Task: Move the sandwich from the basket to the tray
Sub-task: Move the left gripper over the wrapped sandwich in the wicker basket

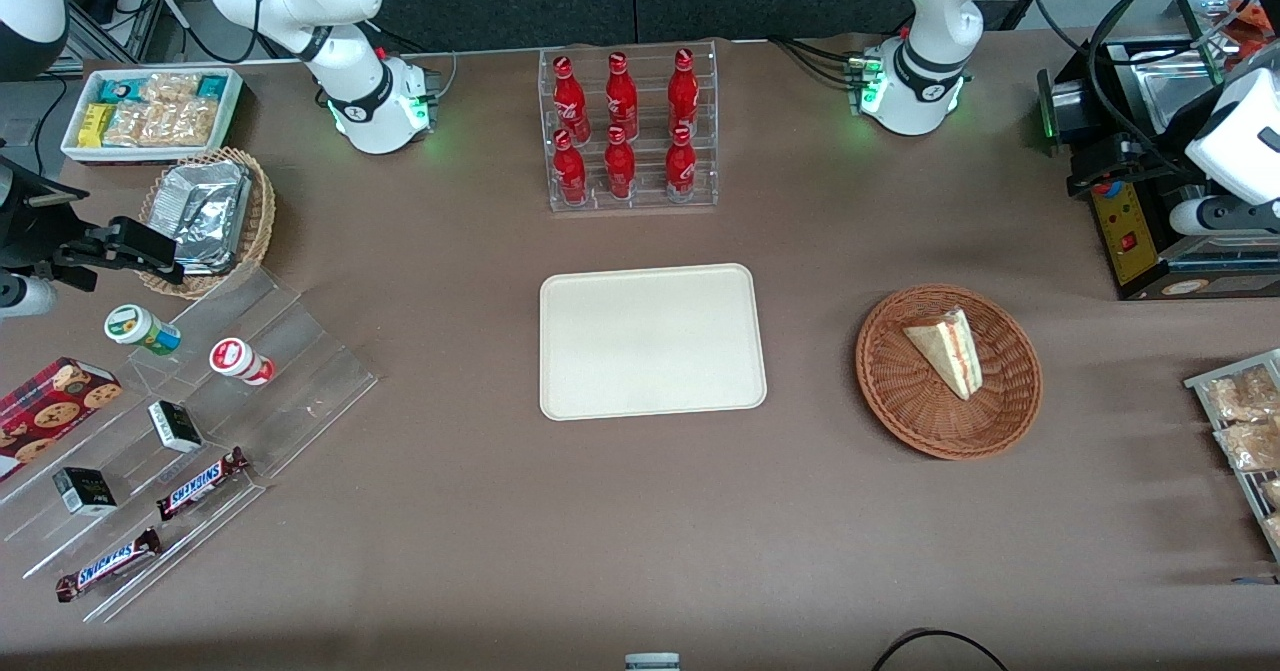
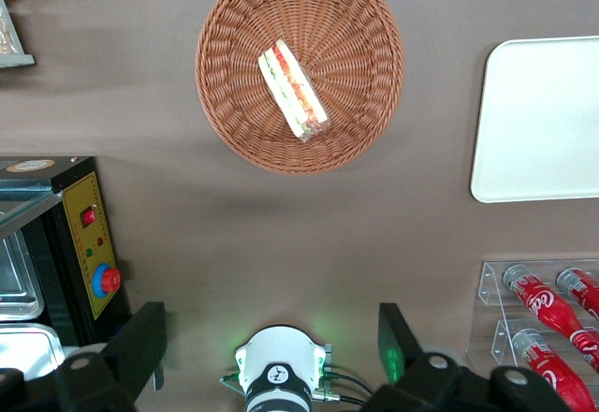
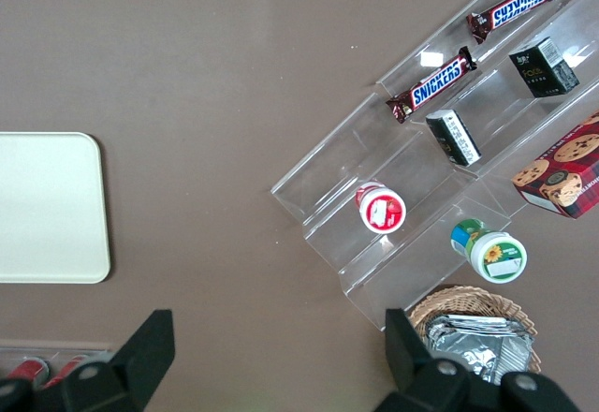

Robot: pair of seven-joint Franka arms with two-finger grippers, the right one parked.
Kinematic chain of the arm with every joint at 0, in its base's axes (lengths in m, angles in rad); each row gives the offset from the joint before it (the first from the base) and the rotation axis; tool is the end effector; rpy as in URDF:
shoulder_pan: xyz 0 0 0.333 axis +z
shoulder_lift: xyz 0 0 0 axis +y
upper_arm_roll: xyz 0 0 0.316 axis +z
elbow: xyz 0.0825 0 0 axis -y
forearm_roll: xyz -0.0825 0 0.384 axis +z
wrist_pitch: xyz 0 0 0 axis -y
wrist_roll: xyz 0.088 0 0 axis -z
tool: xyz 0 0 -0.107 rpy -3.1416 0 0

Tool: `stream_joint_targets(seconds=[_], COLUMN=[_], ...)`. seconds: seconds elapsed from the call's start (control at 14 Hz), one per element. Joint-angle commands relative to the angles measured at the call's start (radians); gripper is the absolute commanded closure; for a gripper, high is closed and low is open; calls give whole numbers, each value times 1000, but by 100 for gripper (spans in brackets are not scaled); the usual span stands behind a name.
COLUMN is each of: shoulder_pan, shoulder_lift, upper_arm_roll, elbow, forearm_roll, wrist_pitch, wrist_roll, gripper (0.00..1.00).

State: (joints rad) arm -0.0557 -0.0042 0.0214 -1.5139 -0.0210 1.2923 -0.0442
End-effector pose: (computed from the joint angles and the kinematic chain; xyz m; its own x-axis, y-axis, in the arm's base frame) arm 0.5219 -0.0206 0.6317 0.9763 0.0049 -0.2164 0.0076 -0.9999 0.0115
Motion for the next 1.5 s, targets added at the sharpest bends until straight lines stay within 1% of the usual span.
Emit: stream_joint_targets(seconds=[0.0, 0.07, 0.29, 0.43, 0.57, 0.79, 0.86, 0.93, 1.07, 1.21, 1.29, 1.43], shoulder_pan=[-7, -9, -12, -13, -15, -32, -47, -50, -53, -64, -64, -65], shoulder_lift=[-5, -5, 41, 44, 41, 30, 15, 9, 10, -14, -10, 22], upper_arm_roll=[9, 9, 9, 9, 8, 6, 6, 5, 2, 2, 2, 2], elbow=[-3, -5, -20, -89, -179, -329, -394, -444, -526, -651, -690, -712], forearm_roll=[19, 19, 50, 56, 91, 105, 143, 162, 162, 161, 151, 148], wrist_pitch=[-15, -10, 22, 103, 206, 385, 451, 514, 617, 792, 859, 936], wrist_roll=[17, 15, 10, -2, -43, -163, -221, -279, -411, -532, -578, -673], gripper=[0, 0, 0, 0, 0, 0, 0, 0, 0, 0, 0, 0])
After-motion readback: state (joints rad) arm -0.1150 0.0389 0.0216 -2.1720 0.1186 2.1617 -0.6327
